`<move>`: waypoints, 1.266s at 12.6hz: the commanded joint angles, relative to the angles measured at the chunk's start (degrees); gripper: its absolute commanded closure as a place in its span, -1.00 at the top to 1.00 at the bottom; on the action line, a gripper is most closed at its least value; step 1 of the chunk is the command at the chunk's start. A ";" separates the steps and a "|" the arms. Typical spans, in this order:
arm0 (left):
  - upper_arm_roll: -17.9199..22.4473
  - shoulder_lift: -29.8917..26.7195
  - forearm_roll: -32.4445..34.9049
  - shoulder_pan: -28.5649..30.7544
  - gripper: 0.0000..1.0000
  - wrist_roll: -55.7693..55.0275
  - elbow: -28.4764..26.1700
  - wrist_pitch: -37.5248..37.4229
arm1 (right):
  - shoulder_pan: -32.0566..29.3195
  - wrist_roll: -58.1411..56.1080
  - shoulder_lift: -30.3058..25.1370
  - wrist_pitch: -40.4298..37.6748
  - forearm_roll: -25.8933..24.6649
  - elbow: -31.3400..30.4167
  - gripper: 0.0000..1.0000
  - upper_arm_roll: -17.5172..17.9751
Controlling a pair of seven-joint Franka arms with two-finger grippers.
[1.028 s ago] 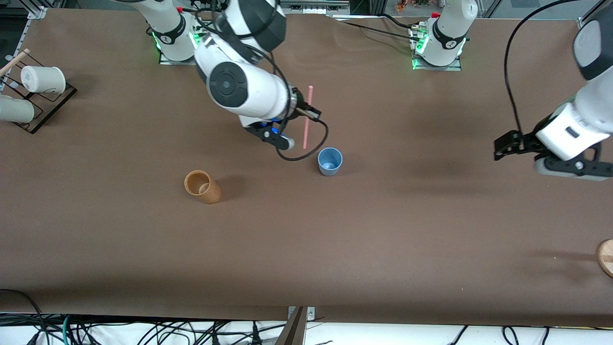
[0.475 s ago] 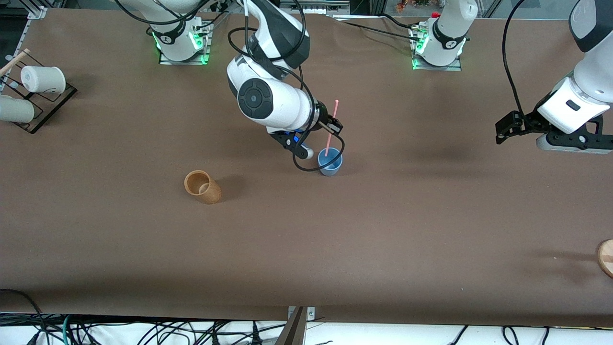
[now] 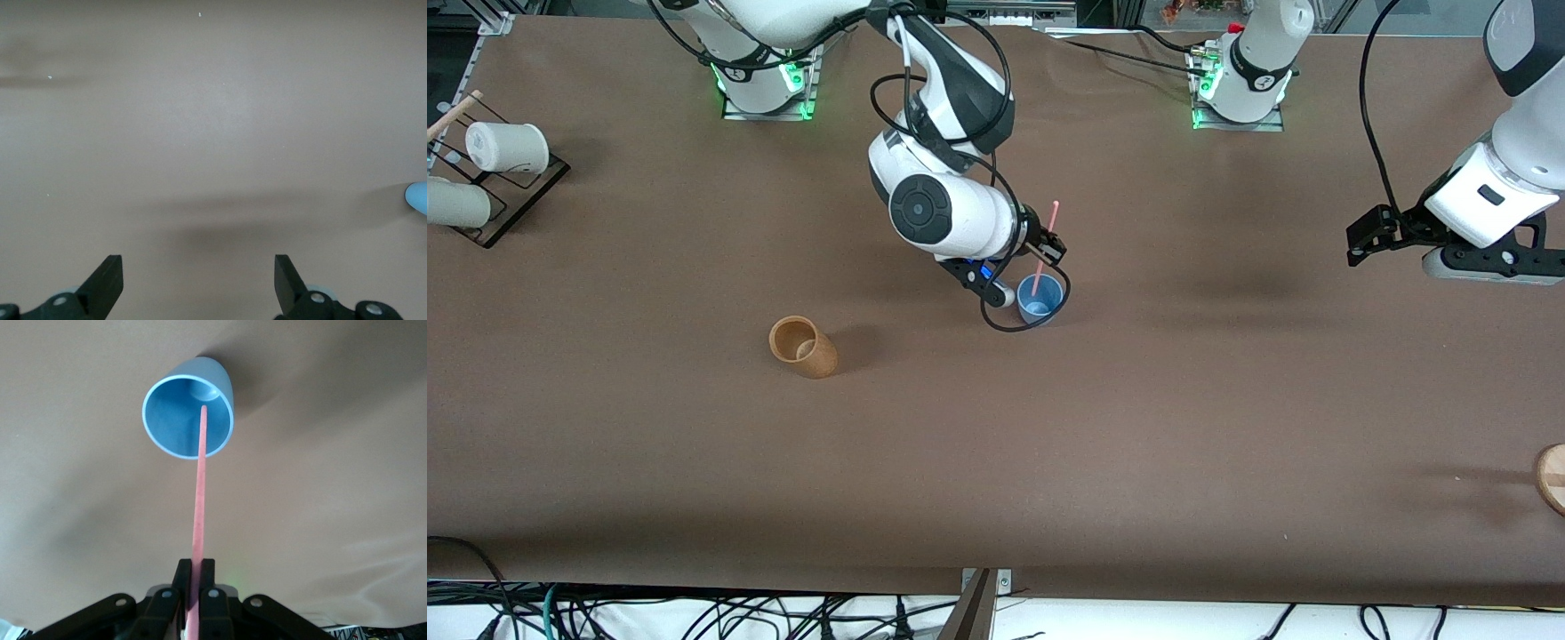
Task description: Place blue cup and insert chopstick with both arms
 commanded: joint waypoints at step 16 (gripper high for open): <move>0.23 -0.14 -0.67 -0.45 1.00 -0.67 0.99 -2.95 | -22.28 -41.55 -21.19 -21.04 -18.89 -9.63 1.00 0.12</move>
